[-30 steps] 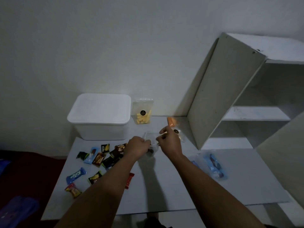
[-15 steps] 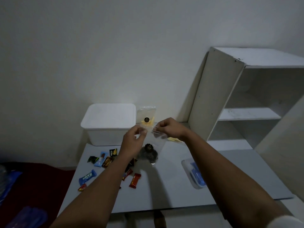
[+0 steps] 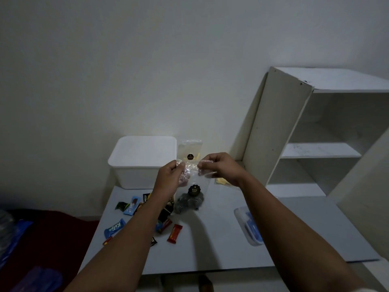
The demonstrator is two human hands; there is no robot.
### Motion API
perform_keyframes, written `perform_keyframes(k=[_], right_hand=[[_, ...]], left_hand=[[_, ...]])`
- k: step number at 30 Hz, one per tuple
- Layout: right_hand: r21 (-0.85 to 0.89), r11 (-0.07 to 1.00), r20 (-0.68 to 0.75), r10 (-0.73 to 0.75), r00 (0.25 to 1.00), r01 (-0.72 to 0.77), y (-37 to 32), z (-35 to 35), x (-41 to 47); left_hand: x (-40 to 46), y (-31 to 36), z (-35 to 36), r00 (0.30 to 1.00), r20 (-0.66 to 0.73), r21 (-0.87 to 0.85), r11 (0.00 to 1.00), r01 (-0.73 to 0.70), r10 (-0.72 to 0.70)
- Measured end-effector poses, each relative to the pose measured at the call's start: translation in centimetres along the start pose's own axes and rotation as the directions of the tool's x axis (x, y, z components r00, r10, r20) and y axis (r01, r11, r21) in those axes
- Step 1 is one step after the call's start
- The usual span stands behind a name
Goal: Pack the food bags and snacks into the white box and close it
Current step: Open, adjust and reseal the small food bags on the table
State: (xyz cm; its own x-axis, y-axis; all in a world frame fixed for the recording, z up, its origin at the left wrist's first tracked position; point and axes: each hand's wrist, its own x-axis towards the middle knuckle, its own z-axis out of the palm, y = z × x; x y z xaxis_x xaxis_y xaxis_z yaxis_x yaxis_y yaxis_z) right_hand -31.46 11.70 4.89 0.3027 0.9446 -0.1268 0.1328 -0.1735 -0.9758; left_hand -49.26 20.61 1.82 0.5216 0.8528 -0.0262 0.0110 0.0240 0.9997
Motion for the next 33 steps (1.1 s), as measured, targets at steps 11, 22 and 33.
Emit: perform_keyframes(k=[11,22,33], right_hand=[[0.268,0.963,-0.029,0.000,1.000,0.007,1.2,0.4,-0.3],[0.330,0.941,-0.127,-0.030,0.992,0.070,1.6,1.5,-0.8],[0.296,0.953,-0.147,-0.017,0.989,0.060,1.2,2.2,-1.2]], left_hand=[[0.0,-0.3,-0.1,0.996,-0.092,-0.080,0.997,-0.016,0.009],[0.2,-0.3,-0.3,0.998,-0.063,-0.093,0.996,0.002,-0.008],[-0.3,0.5,0.3,0.998,0.044,-0.003,0.999,-0.037,0.037]])
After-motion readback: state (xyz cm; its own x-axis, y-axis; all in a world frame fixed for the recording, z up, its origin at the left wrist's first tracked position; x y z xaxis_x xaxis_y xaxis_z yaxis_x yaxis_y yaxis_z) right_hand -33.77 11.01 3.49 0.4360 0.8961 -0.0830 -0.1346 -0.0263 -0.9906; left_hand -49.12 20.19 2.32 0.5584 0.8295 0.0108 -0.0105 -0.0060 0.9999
